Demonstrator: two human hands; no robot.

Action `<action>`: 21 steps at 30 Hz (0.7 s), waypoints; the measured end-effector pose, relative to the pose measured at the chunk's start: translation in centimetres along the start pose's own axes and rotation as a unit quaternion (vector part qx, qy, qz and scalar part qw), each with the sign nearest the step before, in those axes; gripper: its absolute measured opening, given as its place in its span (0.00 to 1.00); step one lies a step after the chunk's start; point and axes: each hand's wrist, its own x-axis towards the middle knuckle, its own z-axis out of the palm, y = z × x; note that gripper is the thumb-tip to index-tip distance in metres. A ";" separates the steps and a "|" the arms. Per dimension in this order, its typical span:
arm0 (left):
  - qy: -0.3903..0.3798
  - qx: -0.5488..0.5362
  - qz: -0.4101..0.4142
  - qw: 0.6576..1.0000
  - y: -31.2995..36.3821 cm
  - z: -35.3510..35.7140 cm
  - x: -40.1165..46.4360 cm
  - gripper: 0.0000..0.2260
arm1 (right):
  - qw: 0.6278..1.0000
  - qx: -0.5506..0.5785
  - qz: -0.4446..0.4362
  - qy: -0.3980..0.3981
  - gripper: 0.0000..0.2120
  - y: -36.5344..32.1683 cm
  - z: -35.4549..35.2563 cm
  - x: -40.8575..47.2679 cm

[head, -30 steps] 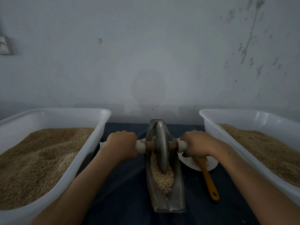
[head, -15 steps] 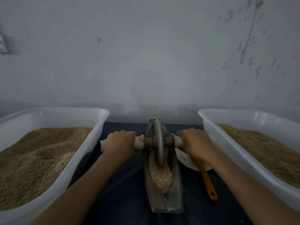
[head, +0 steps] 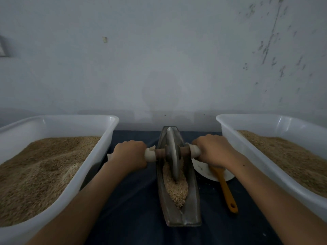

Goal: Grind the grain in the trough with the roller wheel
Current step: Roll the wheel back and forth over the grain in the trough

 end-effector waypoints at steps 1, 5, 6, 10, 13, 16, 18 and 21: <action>0.032 0.008 -0.003 0.999 0.2 0.1 -0.1 0.08 | 1.000 0.001 0.002 0.026 0.07 0.1 0.4 0.0; 0.115 0.029 -0.003 0.993 0.9 0.2 -0.4 0.05 | 0.998 0.030 0.014 0.052 0.07 0.4 1.5 0.1; 0.119 0.036 -0.003 0.992 1.1 0.0 -0.4 0.05 | 0.998 0.036 0.018 0.043 0.07 0.5 1.6 0.1; 0.078 0.054 -0.005 0.995 1.3 -0.6 -0.6 0.07 | 0.998 0.043 0.012 -0.042 0.05 0.7 0.8 0.1; 0.019 0.051 -0.009 0.998 1.2 -1.1 -0.8 0.09 | 0.991 0.062 0.011 -0.119 0.08 0.7 -0.4 -0.1; -0.014 0.057 -0.011 0.998 1.2 -1.4 -0.8 0.12 | 0.983 0.084 0.016 -0.160 0.09 0.6 -0.8 -0.2; -0.014 0.061 -0.012 0.998 1.2 -1.5 -0.7 0.12 | 0.982 0.092 0.021 -0.161 0.10 0.6 -0.7 -0.2; -0.001 0.054 -0.013 0.998 1.3 -1.3 -0.5 0.10 | 0.988 0.078 0.022 -0.131 0.09 0.8 -0.2 -0.1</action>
